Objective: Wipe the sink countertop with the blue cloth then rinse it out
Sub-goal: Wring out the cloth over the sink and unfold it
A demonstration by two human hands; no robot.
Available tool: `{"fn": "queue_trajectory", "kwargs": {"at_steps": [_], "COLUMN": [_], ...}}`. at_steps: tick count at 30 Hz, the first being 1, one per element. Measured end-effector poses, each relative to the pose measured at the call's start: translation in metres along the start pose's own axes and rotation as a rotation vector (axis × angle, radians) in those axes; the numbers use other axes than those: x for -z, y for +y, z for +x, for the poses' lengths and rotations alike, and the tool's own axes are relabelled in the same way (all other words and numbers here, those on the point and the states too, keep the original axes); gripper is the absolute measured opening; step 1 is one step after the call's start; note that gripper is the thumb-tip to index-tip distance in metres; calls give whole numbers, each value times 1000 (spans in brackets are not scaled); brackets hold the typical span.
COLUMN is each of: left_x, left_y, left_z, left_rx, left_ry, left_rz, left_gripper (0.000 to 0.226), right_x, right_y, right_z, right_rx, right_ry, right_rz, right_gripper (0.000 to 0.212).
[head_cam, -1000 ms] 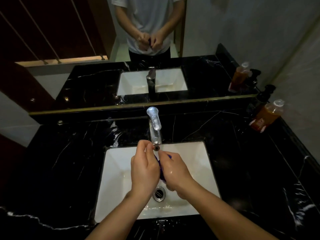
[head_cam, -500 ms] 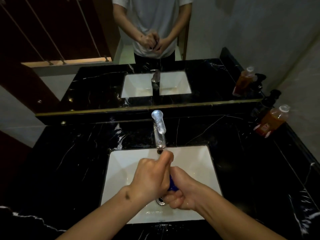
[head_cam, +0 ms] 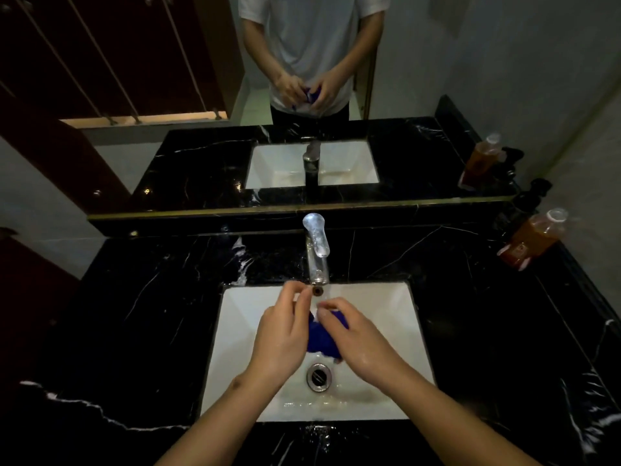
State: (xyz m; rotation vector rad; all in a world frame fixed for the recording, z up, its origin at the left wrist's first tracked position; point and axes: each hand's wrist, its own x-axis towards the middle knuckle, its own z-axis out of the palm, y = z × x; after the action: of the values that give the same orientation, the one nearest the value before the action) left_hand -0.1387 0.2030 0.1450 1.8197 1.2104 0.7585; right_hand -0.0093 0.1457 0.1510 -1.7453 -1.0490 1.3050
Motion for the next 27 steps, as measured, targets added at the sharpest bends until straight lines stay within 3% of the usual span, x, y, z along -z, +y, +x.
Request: {"fn": "queue_trajectory", "kwargs": {"at_steps": [2, 4, 7, 11, 15, 18, 21, 23, 27], "left_x": [1, 6, 11, 8, 7, 6, 2, -1, -10], "left_y": [6, 8, 10, 20, 30, 34, 36, 37, 48], "left_z": [-4, -6, -11, -15, -12, -12, -12, -13, -15], "left_rx": [193, 302, 362, 352, 358, 373, 468, 526, 562], "left_ry": [6, -24, -70, -29, -35, -86, -93, -73, -74], "left_rz": [-266, -433, -538, -639, -796, -772, -763, -785, -829], "left_gripper": [12, 17, 35, 30, 26, 21, 13, 10, 12], "right_x": [8, 18, 34, 40, 47, 58, 66, 65, 54], "right_y": [3, 10, 18, 15, 18, 16, 13, 10, 8], "right_z": [-4, -7, -9, -14, -19, -24, -30, -34, -37], "right_rx": [86, 133, 109, 2, 18, 91, 197, 326, 572], "right_ry": [80, 84, 31, 58, -69, -149, -161, -76, 108], "right_rz": [0, 53, 86, 169, 261, 270, 99, -117, -313], "right_gripper": [32, 46, 67, 75, 55, 38, 55, 59, 35]}}
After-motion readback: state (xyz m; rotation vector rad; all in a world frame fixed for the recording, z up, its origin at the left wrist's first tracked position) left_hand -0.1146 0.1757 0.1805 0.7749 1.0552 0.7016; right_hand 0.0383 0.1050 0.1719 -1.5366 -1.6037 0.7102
